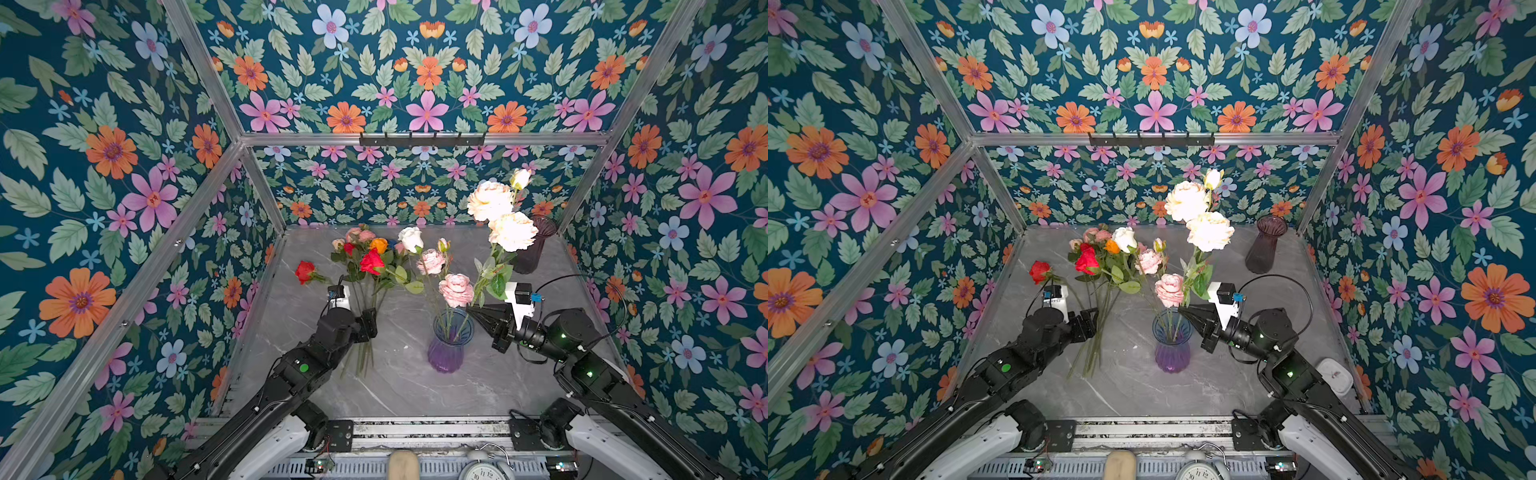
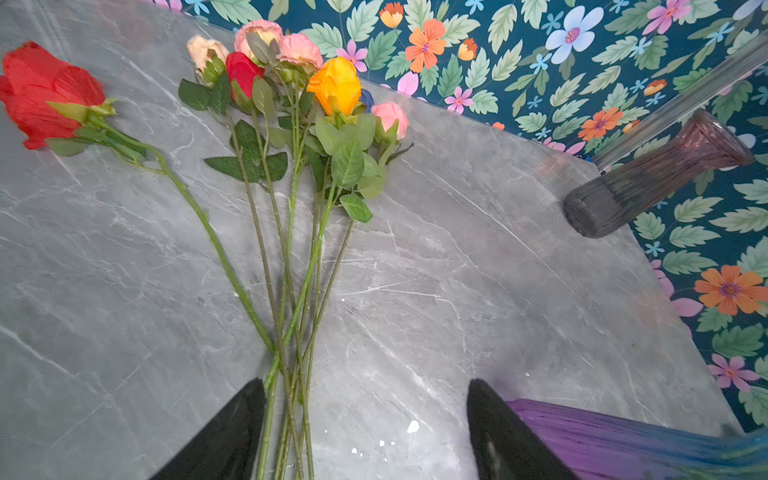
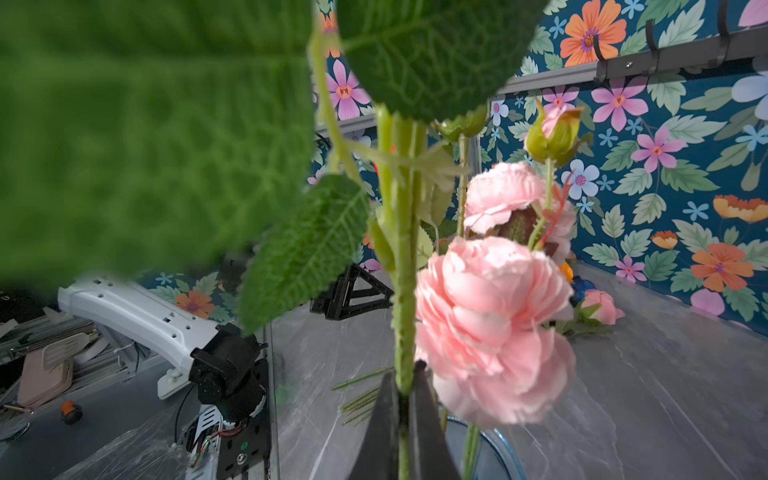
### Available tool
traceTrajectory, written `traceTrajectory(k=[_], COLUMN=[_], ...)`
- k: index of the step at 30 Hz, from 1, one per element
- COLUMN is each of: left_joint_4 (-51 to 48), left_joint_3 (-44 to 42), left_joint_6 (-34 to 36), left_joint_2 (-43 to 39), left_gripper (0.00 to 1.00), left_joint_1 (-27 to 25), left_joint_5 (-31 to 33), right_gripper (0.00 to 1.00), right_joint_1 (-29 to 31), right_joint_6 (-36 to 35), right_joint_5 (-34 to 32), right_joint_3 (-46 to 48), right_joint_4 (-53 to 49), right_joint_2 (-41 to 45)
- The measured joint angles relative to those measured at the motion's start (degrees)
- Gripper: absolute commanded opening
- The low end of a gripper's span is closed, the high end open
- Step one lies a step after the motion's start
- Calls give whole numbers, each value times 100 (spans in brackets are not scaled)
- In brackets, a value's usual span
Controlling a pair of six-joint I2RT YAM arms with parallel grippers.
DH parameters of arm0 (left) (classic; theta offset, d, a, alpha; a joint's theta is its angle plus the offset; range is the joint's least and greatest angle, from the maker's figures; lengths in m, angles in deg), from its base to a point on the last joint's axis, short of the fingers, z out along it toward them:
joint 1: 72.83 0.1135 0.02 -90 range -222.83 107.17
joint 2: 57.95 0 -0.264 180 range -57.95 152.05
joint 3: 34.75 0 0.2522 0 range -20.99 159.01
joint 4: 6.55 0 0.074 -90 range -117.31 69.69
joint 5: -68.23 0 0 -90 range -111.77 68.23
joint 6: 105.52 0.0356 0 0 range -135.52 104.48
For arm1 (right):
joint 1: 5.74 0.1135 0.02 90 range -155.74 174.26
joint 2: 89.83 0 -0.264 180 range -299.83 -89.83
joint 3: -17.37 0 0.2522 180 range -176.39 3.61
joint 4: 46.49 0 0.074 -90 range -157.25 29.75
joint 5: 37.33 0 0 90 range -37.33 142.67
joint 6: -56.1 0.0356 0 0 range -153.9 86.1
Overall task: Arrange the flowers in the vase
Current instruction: 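Lower peach roses into the vase with right gripper while left gripper reaches the pile, then open the right gripper and draw it back from the vase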
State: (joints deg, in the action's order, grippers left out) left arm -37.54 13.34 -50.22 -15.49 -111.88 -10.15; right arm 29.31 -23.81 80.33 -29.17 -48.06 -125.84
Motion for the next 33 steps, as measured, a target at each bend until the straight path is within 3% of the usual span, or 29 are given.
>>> traceTrajectory(k=[19,24,27,31,33], left_joint_4=[568,584,601,612,612], left_joint_3=[63,63,59,35,-13], left_joint_6=[-87,-85,-87,-87,-87], left_joint_2=[417,413,391,365,326], left_gripper=[79,79,80,80,79], left_joint_1=[195,258,310,387,426], left_joint_5=[-544,-570,-636,-702,-741], right_gripper=[0,41,58,61,55], right_joint_1=[85,138,142,142,142], right_joint_6=[-376,-450,-472,-490,-490], right_joint_5=[-280,-343,-385,-433,-483], right_joint_3=[507,431,417,417,417], right_joint_4=[-192,-323,-356,-407,-472], right_joint_2=[-122,-170,-118,-63,-57])
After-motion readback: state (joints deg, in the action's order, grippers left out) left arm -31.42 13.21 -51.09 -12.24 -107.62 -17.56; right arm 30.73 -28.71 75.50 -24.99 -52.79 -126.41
